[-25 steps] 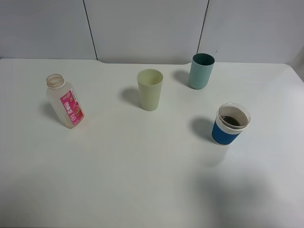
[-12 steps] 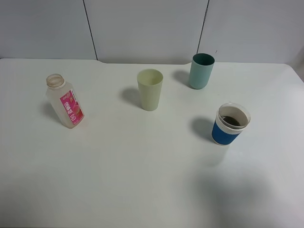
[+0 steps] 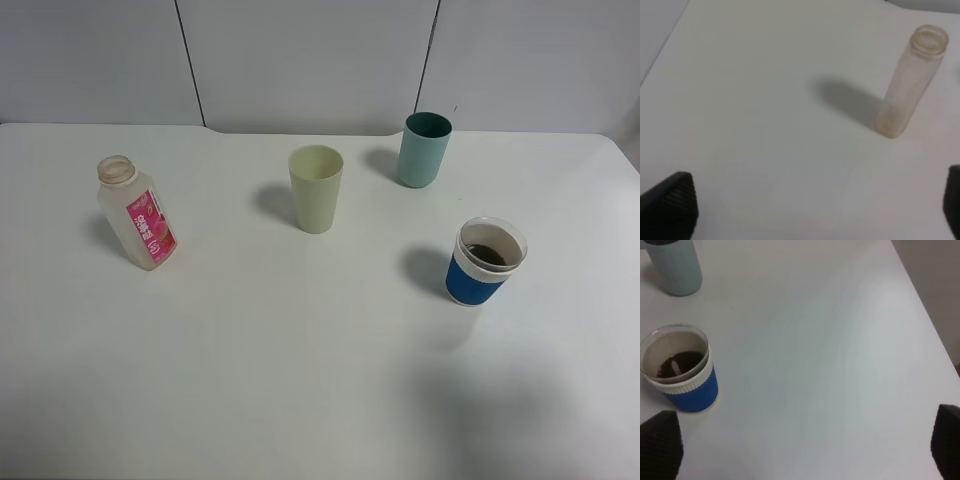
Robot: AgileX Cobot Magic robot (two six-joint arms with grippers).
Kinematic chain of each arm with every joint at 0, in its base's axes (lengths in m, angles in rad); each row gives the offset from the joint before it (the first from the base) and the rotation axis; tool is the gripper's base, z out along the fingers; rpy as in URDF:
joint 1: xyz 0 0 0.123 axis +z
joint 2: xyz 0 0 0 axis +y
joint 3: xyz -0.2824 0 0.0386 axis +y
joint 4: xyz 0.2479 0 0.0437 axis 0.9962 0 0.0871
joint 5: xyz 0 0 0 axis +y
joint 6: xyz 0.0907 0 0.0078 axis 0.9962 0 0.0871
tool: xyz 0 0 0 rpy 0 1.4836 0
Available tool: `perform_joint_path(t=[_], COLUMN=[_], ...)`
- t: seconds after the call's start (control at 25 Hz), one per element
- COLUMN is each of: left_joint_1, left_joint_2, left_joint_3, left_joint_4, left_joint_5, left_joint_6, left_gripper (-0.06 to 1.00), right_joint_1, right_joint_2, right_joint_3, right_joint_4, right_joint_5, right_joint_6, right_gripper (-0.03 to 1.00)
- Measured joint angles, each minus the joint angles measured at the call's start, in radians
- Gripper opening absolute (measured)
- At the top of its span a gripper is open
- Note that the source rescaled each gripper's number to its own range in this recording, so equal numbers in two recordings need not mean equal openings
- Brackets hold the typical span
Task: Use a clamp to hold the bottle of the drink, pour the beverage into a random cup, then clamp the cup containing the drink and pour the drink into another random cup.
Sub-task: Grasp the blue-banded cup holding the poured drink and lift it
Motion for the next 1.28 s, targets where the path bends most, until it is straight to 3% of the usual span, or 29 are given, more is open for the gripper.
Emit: perform_joint_path(t=[0.28,0.52,0.68,0.88,1.04,1.2,1.28], left_joint_1=[0.000,0.000,0.000,0.000,0.000,0.000,0.000], left_joint_2=[0.000,0.000,0.000,0.000,0.000,0.000,0.000], left_joint_3=[0.000,0.000,0.000,0.000,0.000,0.000,0.000], left_joint_4=[0.000,0.000,0.000,0.000,0.000,0.000,0.000], left_joint_5=[0.000,-0.001,-0.001,-0.001,-0.001,-0.001,-0.001], left_joint_6=[0.000,0.000,0.000,0.000,0.000,0.000,0.000], left_gripper=[1.00,1.00,1.00,1.00,1.00,1.00,1.00], right_joint_1=[0.000,0.000,0.008,0.143,0.258,0.298,0.304], right_joint_2=[0.274,0.574,0.712,0.805,0.870,0.925,0.981], right_joint_3=[-0.080,-0.136,-0.140,-0.140,-0.140,-0.139,-0.120], right_joint_4=[0.010,0.036,0.050,0.026,0.021,-0.004,-0.065], right_joint_5=[-0.089,-0.247,-0.404,-0.621,-0.731,-0.784,-0.854], right_joint_6=[0.000,0.000,-0.045,-0.064,-0.065,-0.061,-0.023], right_gripper=[1.00,1.00,1.00,1.00,1.00,1.00,1.00])
